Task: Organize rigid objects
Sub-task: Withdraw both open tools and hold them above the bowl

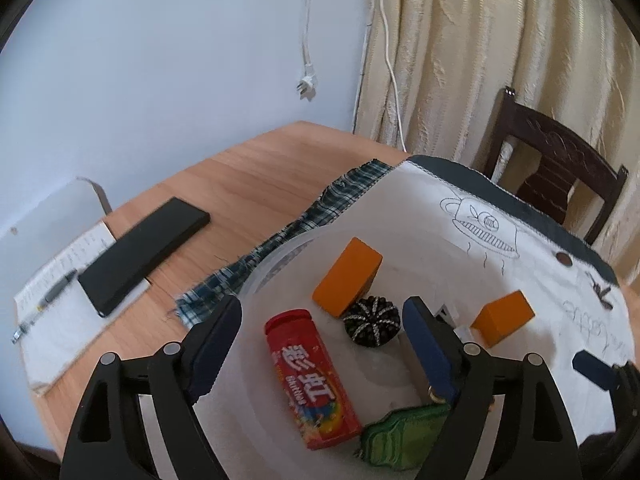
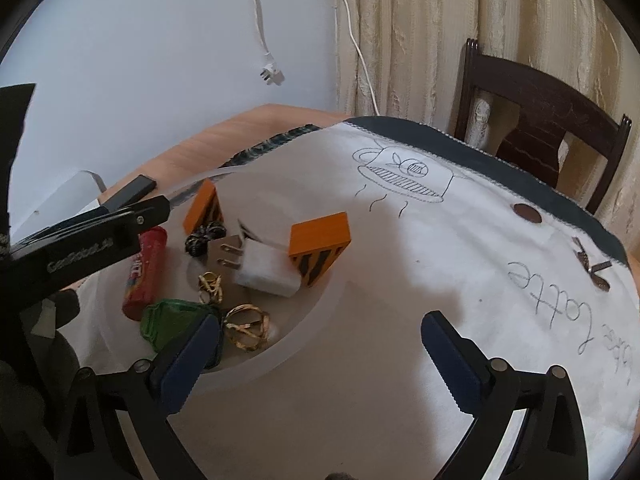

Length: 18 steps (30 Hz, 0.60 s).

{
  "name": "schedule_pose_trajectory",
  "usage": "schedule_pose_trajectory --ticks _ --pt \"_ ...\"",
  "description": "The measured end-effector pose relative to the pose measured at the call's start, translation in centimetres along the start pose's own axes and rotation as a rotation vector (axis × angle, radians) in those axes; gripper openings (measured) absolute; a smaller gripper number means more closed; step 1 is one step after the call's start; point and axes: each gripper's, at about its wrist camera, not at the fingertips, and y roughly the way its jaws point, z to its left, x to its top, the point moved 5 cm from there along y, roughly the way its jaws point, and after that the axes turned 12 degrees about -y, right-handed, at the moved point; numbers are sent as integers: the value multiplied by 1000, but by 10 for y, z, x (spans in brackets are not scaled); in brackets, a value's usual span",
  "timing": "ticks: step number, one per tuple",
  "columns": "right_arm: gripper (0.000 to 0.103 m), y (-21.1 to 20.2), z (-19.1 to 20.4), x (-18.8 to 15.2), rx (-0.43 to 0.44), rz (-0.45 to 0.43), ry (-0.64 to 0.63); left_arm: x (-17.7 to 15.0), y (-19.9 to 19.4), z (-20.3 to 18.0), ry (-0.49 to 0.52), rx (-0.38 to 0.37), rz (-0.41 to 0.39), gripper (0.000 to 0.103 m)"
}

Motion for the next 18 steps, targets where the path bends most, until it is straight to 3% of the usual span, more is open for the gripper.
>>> schedule_pose_trajectory --ticks 6,18 --pt "103 0 -1 -5 -2 -3 7 -4 -16 10 67 58 -26 97" --pt "103 -9 20 -10 70 -28 -50 -20 -26 19 105 111 29 98"
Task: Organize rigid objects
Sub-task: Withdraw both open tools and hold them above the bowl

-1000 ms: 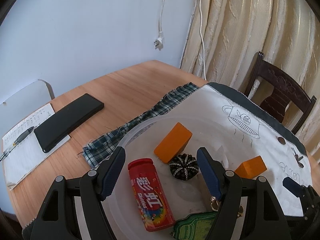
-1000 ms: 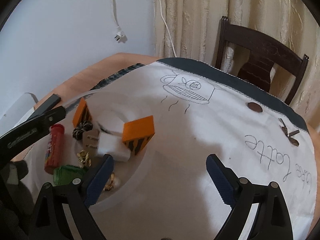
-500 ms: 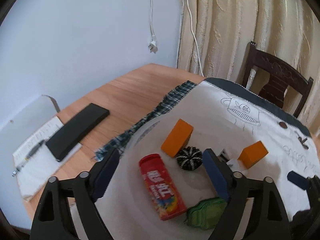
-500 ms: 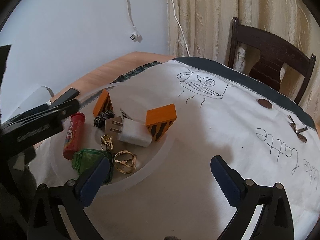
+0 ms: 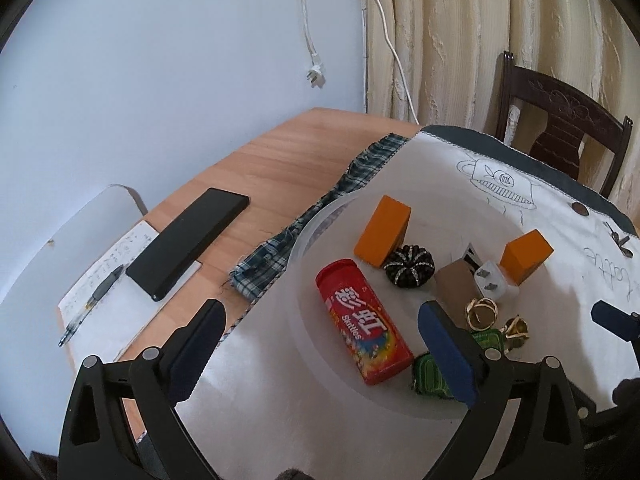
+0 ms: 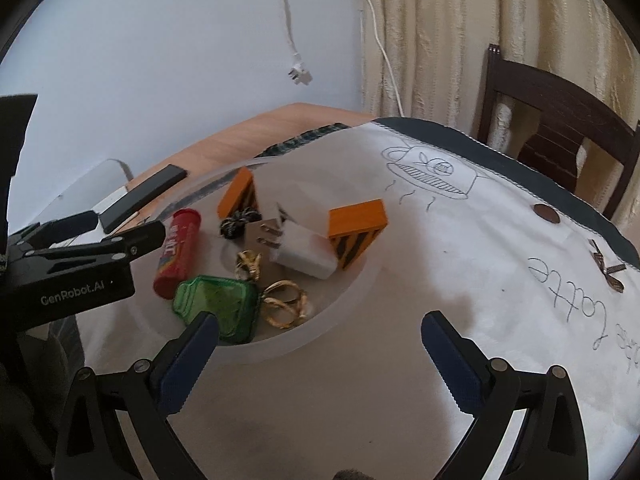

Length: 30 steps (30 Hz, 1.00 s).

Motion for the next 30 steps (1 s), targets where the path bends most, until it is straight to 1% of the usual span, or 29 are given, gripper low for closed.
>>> schedule_pose_trajectory --ticks 10,16,22,30 --pt "103 -6 -1 0 18 -27 16 -1 -13 -7 41 17 -26 98" --pt "103 -13 6 2 17 -47 -20 -4 -17 -13 65 25 -34 98" --pt "103 -11 11 1 40 -36 -34 -4 -19 -8 66 41 -41 98" --pt "103 -11 16 -1 58 -35 -44 -6 -21 -6 69 43 -43 98"
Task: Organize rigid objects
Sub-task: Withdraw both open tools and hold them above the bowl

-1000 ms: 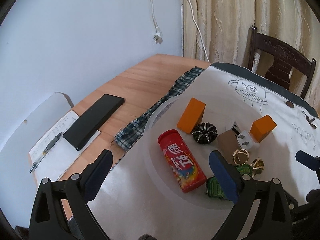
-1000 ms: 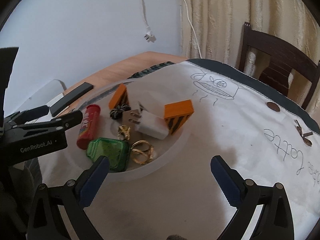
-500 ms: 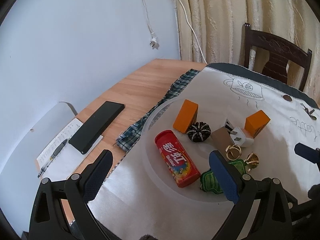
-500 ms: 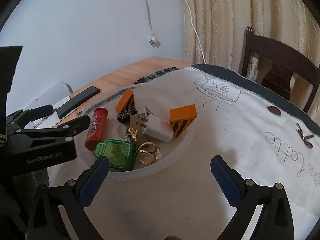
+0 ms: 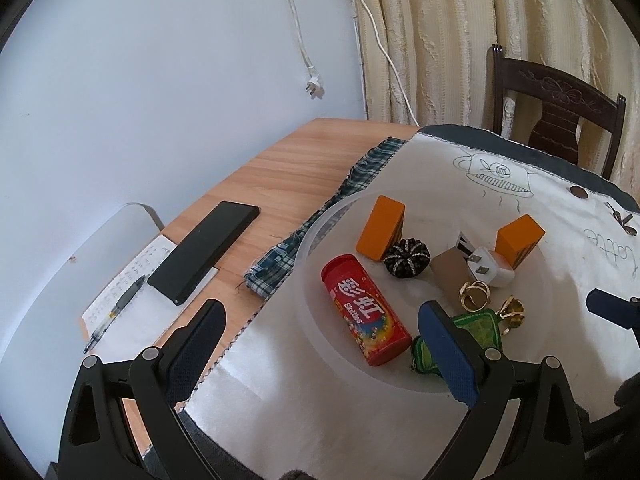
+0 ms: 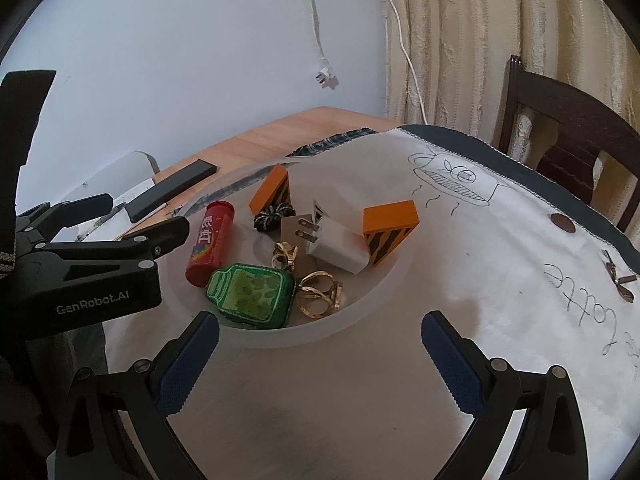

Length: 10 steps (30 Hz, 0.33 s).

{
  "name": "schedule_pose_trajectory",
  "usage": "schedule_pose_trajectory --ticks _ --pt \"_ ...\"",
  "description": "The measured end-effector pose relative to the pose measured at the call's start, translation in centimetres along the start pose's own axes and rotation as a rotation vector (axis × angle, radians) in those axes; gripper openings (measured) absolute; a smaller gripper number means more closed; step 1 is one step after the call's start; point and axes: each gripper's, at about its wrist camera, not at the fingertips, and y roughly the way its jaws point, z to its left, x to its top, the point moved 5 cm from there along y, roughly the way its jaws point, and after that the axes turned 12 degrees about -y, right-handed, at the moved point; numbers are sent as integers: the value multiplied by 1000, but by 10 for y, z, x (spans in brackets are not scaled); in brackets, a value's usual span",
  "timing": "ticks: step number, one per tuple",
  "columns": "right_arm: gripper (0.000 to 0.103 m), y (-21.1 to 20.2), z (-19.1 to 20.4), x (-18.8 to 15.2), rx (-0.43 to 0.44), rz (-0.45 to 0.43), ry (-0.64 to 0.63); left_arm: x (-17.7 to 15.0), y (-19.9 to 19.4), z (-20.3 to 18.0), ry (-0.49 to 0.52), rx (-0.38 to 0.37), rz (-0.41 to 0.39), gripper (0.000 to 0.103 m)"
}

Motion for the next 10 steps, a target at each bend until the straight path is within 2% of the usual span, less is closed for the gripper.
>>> schedule_pose_trajectory --ticks 10 --pt "103 -2 -1 0 -12 -13 5 -1 -1 0 1 -2 1 98"
